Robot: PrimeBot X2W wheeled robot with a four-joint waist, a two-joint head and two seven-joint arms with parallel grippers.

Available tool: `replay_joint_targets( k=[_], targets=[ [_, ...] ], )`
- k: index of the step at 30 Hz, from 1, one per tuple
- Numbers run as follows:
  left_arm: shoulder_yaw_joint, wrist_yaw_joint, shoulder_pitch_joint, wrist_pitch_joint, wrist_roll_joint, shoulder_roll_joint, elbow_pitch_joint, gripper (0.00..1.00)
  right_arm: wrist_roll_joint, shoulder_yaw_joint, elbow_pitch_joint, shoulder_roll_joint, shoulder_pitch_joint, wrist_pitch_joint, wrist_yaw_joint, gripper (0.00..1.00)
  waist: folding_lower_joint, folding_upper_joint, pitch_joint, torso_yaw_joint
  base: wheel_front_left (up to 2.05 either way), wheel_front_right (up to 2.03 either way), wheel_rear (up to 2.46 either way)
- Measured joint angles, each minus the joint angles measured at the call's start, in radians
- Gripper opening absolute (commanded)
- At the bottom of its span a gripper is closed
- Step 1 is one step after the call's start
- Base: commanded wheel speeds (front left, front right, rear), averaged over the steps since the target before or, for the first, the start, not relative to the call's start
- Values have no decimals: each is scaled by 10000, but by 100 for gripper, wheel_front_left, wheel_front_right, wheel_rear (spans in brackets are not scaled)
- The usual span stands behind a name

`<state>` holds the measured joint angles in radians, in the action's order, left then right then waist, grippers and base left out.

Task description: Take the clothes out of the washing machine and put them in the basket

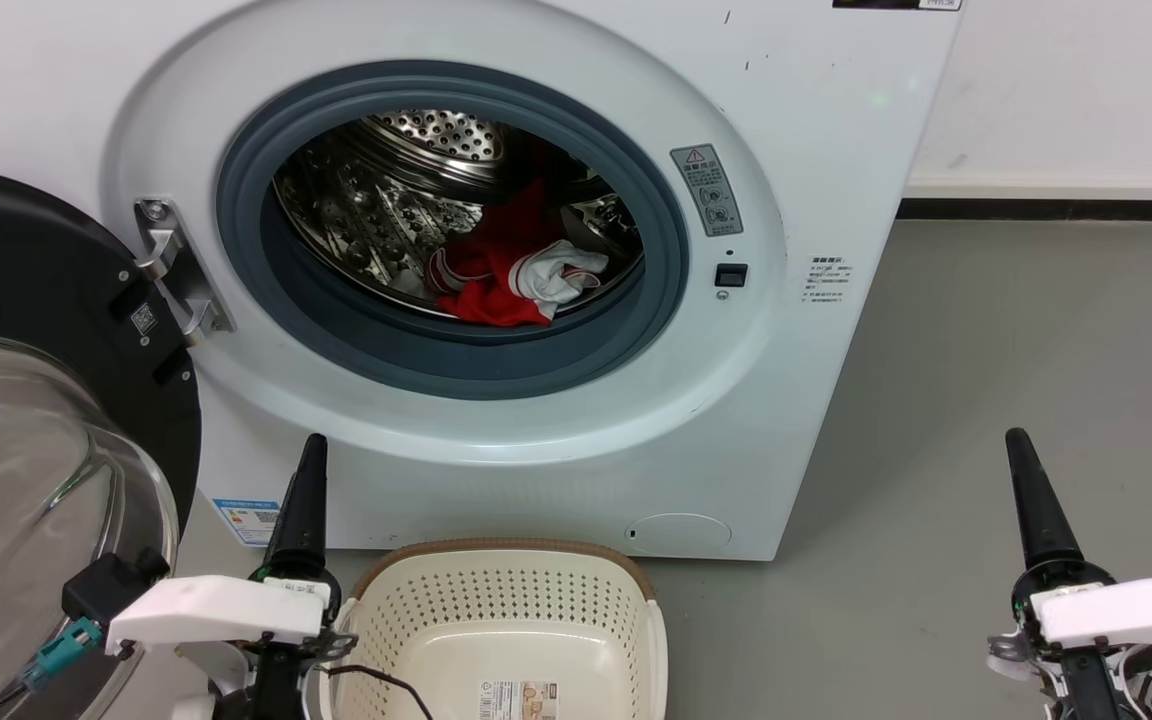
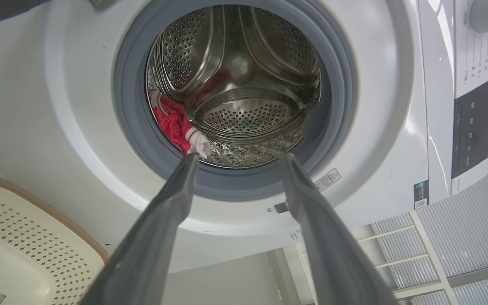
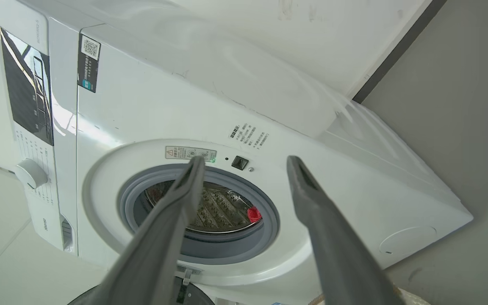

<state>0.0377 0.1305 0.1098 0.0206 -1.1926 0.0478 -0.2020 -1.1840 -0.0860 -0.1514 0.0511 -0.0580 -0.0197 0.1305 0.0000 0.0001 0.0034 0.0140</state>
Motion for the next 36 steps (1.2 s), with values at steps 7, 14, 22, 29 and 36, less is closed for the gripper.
replay_joint_targets(
  k=[7,14,22,29,36],
  targets=[
    [-155,0,78,314,1776,2,163,100,2121,201,270,-2,101,-332,0,100,0,0,-28,80,0,0,0],
    [-339,-84,173,546,3014,2,184,100,3764,307,407,0,197,-558,0,100,0,0,-46,112,0,0,0],
    [-579,-201,238,855,4635,4,161,100,5413,387,472,0,232,-869,0,100,0,0,-43,151,0,0,0],
    [-694,-253,388,1062,5626,6,67,100,6450,355,445,0,274,-1053,2,100,0,0,-48,189,0,0,0],
    [-782,-303,493,1243,6560,8,-50,100,7421,316,397,0,304,-1248,2,100,0,0,-48,216,0,0,0]
  ],
)
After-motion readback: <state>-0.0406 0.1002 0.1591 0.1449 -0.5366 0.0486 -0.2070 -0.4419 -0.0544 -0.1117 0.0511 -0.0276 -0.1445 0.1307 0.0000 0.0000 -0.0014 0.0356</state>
